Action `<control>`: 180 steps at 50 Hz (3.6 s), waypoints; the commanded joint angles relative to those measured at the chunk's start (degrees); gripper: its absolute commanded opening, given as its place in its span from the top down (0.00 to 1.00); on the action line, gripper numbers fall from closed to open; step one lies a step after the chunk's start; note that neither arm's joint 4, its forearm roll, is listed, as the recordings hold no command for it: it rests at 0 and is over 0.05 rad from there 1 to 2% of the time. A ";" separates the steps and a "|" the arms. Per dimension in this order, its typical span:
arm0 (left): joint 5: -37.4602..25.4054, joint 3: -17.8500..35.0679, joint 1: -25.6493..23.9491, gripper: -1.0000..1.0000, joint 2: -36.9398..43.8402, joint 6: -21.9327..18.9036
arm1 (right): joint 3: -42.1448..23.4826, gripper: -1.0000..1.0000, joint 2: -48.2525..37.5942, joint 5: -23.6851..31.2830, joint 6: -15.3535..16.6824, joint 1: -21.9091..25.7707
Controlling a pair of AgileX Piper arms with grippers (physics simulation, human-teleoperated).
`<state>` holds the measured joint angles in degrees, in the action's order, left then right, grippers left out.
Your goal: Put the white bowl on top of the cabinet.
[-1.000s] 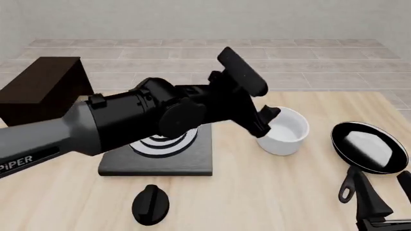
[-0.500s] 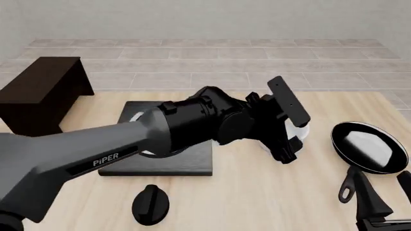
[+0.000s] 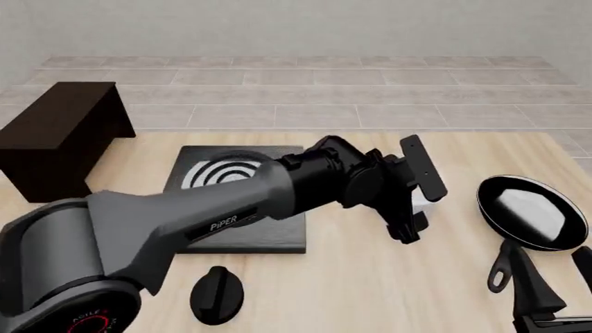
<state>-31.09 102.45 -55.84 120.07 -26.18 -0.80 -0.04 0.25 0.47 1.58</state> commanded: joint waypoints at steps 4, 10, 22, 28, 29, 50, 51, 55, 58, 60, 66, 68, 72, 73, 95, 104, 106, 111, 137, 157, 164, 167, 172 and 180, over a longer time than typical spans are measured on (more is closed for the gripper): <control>-2.38 5.90 2.16 0.00 5.94 -4.00 | -0.02 0.00 0.00 -0.03 0.05 0.01; -1.32 6.66 3.04 0.00 6.88 -5.13 | -0.01 0.00 -0.01 0.12 -0.11 -0.01; 2.92 4.39 4.67 0.00 8.56 -8.89 | -0.07 0.00 0.00 0.07 0.00 0.00; 8.60 1.46 5.62 0.00 7.97 -11.45 | -0.02 0.00 0.00 0.10 -0.09 -0.01; 8.57 1.75 5.69 0.00 8.06 -11.28 | -0.03 0.00 0.00 0.12 -0.10 -0.02; 15.37 -1.76 2.01 0.00 9.35 -14.38 | -0.04 0.00 0.00 0.12 -0.08 -0.01; 15.76 -2.42 1.67 0.00 9.44 -15.49 | 0.06 0.00 -0.01 0.02 -0.09 -0.02; 16.28 -2.92 1.99 0.00 10.44 -19.13 | 0.21 0.00 -0.02 -0.24 0.01 -0.01; 16.15 -0.71 3.09 0.00 11.53 -19.93 | 0.08 0.00 -0.02 -0.12 0.01 0.00; 17.36 -1.57 3.24 0.00 11.79 -22.01 | 0.08 0.00 -0.02 -0.06 -0.05 -0.01; 17.44 0.11 3.30 0.00 12.86 -21.35 | -0.02 0.00 -0.01 -0.01 0.02 -0.01; 17.35 0.20 3.18 0.00 13.17 -21.20 | 0.00 0.00 -0.01 -0.04 0.03 -0.01; 17.77 1.13 3.60 0.00 14.42 -21.59 | 0.04 0.00 -0.02 -0.02 -0.04 -0.01; 17.50 1.65 3.77 0.00 14.51 -21.33 | -0.09 0.00 -0.01 0.15 -0.07 -0.01; 15.69 7.02 4.66 0.00 18.86 -22.75 | 0.09 0.00 -0.04 -0.07 -0.06 -0.02; 16.04 8.94 5.88 0.00 21.89 -22.50 | 0.14 0.00 -0.04 -0.17 -0.01 -0.01; 15.84 8.52 5.46 0.00 21.92 -21.96 | 0.16 0.00 -0.05 -0.15 -0.06 -0.02; 13.93 9.32 4.62 0.00 22.01 -20.32 | 0.13 0.00 -0.03 -0.13 -0.02 -0.01; 12.60 6.00 2.30 1.00 20.64 -18.04 | 0.27 0.00 -0.06 -0.28 -0.05 -0.03; 20.11 -2.05 3.69 1.00 15.29 -21.93 | 0.21 0.00 -0.05 -0.22 -0.04 -0.02; 22.04 -3.62 5.06 1.00 14.40 -24.58 | 0.26 0.00 -0.06 -0.30 -0.02 -0.02; 23.48 -4.65 6.44 1.00 14.33 -27.11 | 0.12 0.00 -0.04 -0.11 -0.04 -0.02; 24.83 -5.34 7.74 1.00 13.31 -27.36 | 0.01 0.00 -0.02 -0.01 -0.02 -0.02; 29.39 -10.47 7.43 1.00 8.33 -25.91 | 0.18 0.00 -0.04 -0.18 -0.04 -0.02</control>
<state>-5.95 96.09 -49.58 132.35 -51.86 -0.65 -0.08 0.09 0.43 1.56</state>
